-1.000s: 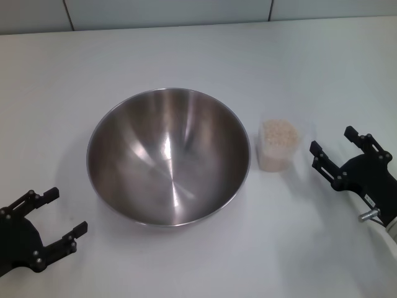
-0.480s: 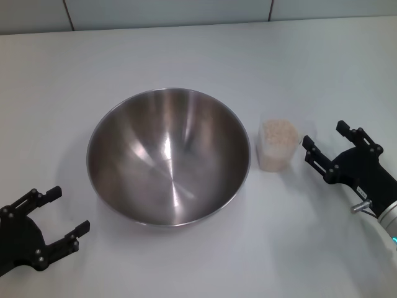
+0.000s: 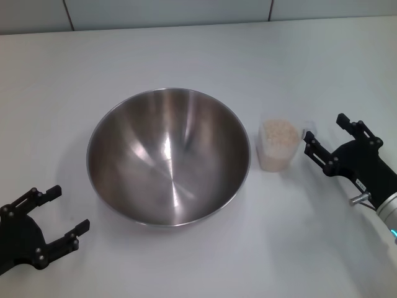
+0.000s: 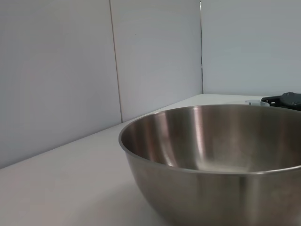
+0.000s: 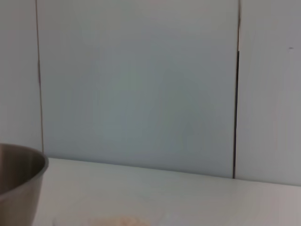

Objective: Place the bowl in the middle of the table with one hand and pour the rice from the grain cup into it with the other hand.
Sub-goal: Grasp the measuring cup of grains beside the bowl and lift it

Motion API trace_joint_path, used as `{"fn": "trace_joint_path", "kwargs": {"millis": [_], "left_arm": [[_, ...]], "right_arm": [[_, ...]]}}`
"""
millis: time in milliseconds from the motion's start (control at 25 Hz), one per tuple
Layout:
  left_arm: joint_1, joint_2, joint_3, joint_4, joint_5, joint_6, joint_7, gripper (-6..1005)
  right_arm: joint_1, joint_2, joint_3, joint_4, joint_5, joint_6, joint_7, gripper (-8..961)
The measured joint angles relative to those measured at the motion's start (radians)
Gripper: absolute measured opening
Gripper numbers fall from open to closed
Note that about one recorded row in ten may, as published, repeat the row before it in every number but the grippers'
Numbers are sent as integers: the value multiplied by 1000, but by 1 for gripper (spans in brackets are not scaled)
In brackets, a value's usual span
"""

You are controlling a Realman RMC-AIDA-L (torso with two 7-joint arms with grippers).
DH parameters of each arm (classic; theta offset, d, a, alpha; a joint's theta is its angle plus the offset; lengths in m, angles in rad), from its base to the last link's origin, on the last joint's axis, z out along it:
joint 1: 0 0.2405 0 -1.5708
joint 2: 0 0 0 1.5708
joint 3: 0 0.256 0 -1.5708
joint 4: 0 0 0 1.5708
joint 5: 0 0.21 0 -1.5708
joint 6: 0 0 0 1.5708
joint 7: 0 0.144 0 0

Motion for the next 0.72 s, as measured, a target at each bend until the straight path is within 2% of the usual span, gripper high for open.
{"fn": "trace_joint_path", "kwargs": {"millis": [400,720], "left_arm": [[1,-2,0,-1,0,-4,0,808],[0,-5,0,-2,0,-13,0,808]], "right_arm": [[8,0,1,5,0,-1,-1,762],[-5,-1,41,25,0,-7,-1,741]]}}
